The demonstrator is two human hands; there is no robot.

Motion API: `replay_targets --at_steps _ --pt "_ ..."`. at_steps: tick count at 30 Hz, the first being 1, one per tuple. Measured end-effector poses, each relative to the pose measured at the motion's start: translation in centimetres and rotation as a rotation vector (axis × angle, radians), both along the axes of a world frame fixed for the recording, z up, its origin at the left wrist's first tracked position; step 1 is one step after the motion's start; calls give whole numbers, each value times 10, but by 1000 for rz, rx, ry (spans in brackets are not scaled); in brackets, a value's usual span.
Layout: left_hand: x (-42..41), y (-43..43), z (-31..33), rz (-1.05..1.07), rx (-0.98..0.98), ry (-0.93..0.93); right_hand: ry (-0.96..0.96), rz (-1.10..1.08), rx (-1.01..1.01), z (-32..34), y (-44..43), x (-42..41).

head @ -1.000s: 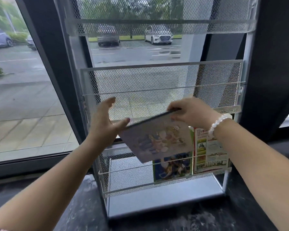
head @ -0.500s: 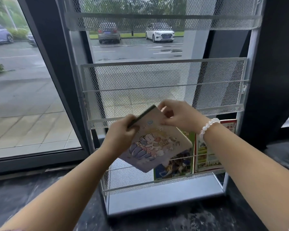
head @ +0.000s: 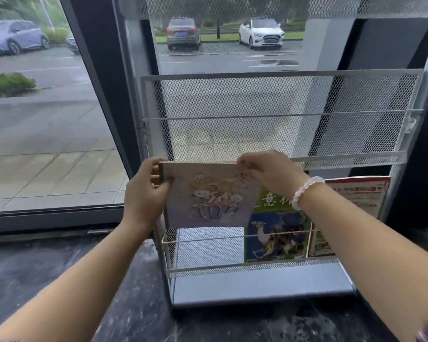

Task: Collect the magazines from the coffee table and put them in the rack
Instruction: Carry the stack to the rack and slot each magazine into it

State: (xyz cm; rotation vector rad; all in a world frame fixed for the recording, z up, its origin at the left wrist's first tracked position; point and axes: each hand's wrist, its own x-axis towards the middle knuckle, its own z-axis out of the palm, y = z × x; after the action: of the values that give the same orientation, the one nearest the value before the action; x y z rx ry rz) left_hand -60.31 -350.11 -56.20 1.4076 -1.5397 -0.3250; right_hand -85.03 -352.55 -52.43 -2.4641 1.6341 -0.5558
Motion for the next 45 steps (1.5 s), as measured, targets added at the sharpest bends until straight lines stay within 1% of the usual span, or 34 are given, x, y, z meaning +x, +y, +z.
replay_targets --at_steps 2,5,9,11,15,19,21,23,25,28,32,34,36,38,40,44,45 --pt "7 -2 -4 40 -43 -130 18 2 -1 -7 -5 7" --pt "21 -5 -23 103 -43 -304 58 22 -5 -23 -9 16" --pt "29 -3 -54 123 21 -437 119 37 35 -53 -11 21" --pt "30 -4 -65 127 40 -477 139 27 78 -68 -11 22" --pt "29 -7 -82 155 108 -474 132 -5 137 -92 -12 23" --pt "26 -10 -97 164 152 -545 58 -23 153 -111 -11 21" --pt "26 -9 -102 191 174 -547 26 -20 149 -117 -9 18" --pt "25 -8 -105 230 179 -562 18 -9 125 -121 -10 12" --pt "20 -7 -106 227 158 -617 31 3 110 -122 -10 7" --pt "3 -9 -102 170 94 -720 44 14 82 -118 -8 -4" --pt "-36 -13 -91 39 29 -753 -31 -20 -20 -103 -3 -29" --pt "-58 -14 -88 -42 21 -744 -39 -102 -121 -97 -1 -53" --pt "-80 -16 -86 -134 12 -721 -35 -246 -220 -96 0 -85" --pt "-102 -17 -84 -220 8 -707 9 -405 -259 -96 -1 -117" --pt "-124 -18 -82 -316 6 -696 85 -511 -220 -95 -3 -145" --pt "-162 -19 -73 -452 -5 -682 211 -569 101 -93 -8 -183" --pt "-169 -19 -71 -473 -8 -687 246 -561 144 -93 -9 -187"
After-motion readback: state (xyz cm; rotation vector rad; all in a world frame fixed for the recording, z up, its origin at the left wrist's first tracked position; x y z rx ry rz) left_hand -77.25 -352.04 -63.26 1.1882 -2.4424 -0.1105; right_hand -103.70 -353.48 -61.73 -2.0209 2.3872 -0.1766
